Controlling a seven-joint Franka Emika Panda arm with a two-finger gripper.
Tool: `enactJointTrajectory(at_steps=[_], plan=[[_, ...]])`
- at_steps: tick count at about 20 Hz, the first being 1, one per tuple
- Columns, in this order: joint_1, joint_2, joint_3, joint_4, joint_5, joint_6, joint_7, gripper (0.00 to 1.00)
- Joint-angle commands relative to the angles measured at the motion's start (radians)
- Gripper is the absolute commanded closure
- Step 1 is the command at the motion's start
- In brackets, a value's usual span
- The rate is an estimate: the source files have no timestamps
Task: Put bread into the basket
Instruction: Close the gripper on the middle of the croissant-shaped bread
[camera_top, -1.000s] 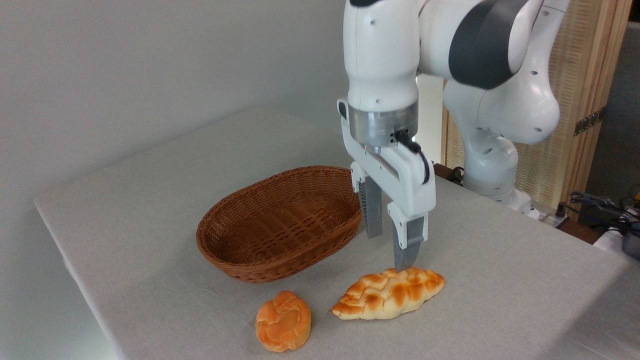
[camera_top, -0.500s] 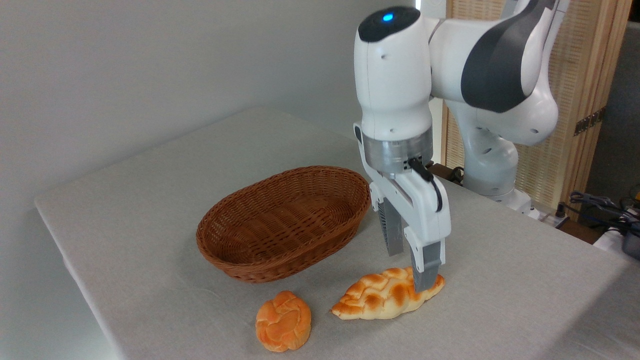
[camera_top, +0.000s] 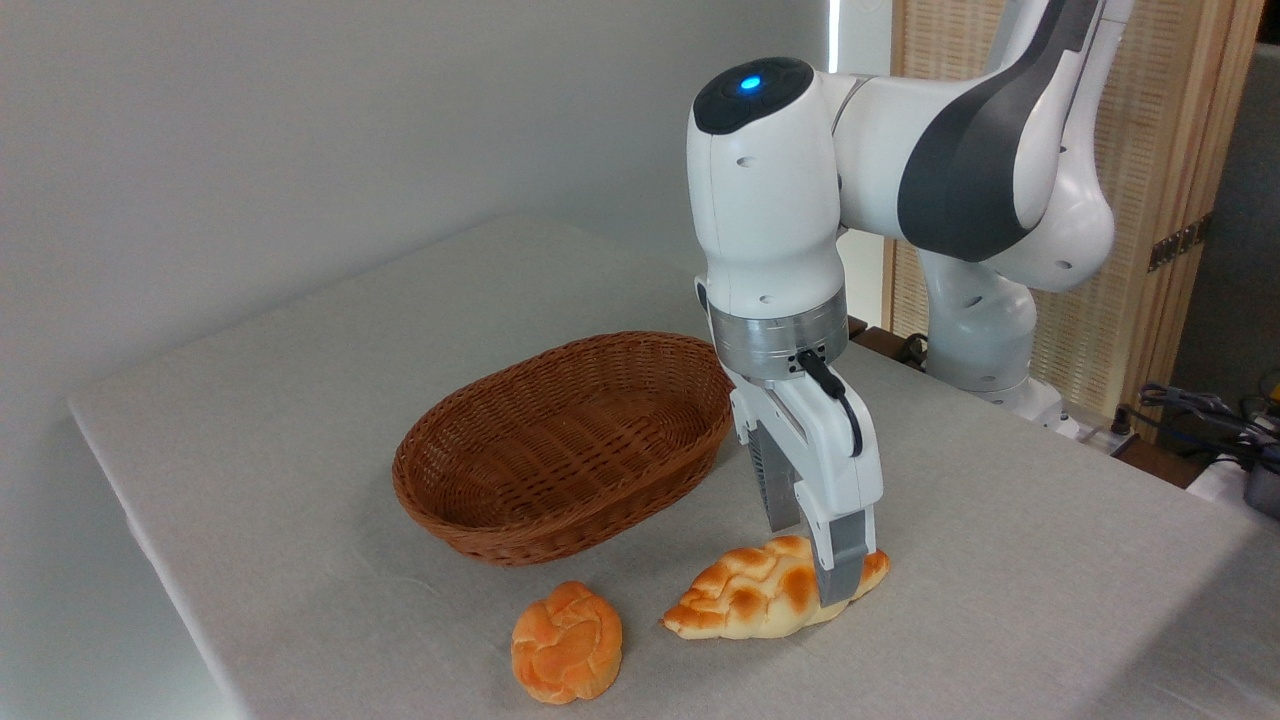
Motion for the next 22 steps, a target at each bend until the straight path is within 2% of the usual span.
enactJointTrajectory(at_steps=[1,11,13,14,16,18,22], plan=[[-0.017,0.016,0.02,-0.002,0.017,0.029,0.003,0.0],[-0.018,0.056,0.02,-0.01,0.015,0.088,0.0,0.01],[-0.018,0.057,0.02,-0.01,0.015,0.098,0.0,0.12],[-0.018,0.057,0.02,-0.01,0.015,0.103,0.0,0.27],[-0.018,0.059,0.02,-0.01,0.014,0.105,0.002,0.48],[-0.018,0.059,0.02,-0.01,0.014,0.105,0.002,0.6],[-0.03,0.071,0.06,-0.01,0.015,0.125,0.002,0.62]])
